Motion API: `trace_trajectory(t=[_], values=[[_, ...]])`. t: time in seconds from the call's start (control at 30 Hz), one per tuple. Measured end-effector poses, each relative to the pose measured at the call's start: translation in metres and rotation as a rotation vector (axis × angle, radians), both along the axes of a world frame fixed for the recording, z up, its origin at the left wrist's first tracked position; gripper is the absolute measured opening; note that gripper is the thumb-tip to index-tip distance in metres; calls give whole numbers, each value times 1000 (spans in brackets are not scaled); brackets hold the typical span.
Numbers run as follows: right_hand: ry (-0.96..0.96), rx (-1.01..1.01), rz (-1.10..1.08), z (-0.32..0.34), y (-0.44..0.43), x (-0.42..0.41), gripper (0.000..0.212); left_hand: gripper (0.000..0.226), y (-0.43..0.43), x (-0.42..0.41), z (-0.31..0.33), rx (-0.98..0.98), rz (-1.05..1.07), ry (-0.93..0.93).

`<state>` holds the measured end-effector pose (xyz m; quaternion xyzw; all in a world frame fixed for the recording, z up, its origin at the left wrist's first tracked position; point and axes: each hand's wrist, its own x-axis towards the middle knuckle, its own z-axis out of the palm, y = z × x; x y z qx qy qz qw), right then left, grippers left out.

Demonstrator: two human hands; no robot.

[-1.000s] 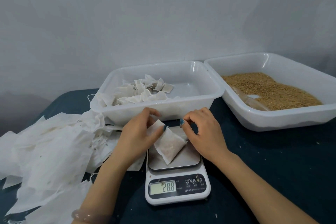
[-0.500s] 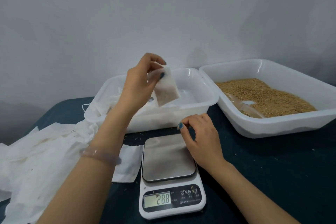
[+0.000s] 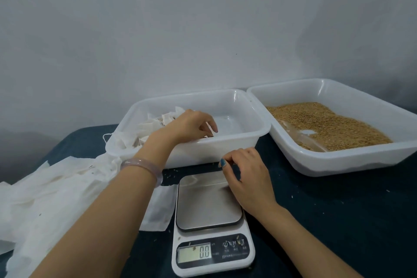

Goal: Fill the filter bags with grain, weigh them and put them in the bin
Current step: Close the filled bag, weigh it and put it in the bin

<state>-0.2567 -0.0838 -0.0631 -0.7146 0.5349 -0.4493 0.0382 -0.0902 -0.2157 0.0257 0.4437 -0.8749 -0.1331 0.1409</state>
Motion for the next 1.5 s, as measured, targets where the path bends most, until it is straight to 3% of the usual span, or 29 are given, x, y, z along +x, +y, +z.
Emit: trace_trajectory(t=[0.2,0.3,0.37,0.43,0.53,0.6,0.77,0.87,0.97,1.07,1.3,1.37,1.5], values=[[12,-13,7,-1,0,0,6,9,29,17,22,-72,44,134],[19,-18,6,-2,0,0,6,12,62,35,30,13,26,166],[18,-20,10,-2,1,0,6,14,81,55,27,186,38,64],[19,-25,17,-2,1,1,7,17,91,72,13,293,125,-170],[21,-27,27,-1,1,2,8,38,94,84,-19,278,238,-484],[21,-18,38,0,2,3,9,50,93,88,-34,274,288,-541],[14,-13,43,1,2,2,8,11,89,87,-37,256,300,-506],[7,-9,46,1,2,1,11,12,94,95,-30,286,315,-302],[15,0,43,2,2,1,20,13,106,114,-17,383,311,71],[5,8,42,1,0,1,14,12,119,119,-9,370,334,373],[-208,124,255,3,1,8,25,16,127,52,-26,438,409,1155],[-316,185,328,4,1,9,11,13,129,37,-37,432,429,1272],[-516,253,426,10,0,5,14,11,133,27,-56,325,466,1263]])
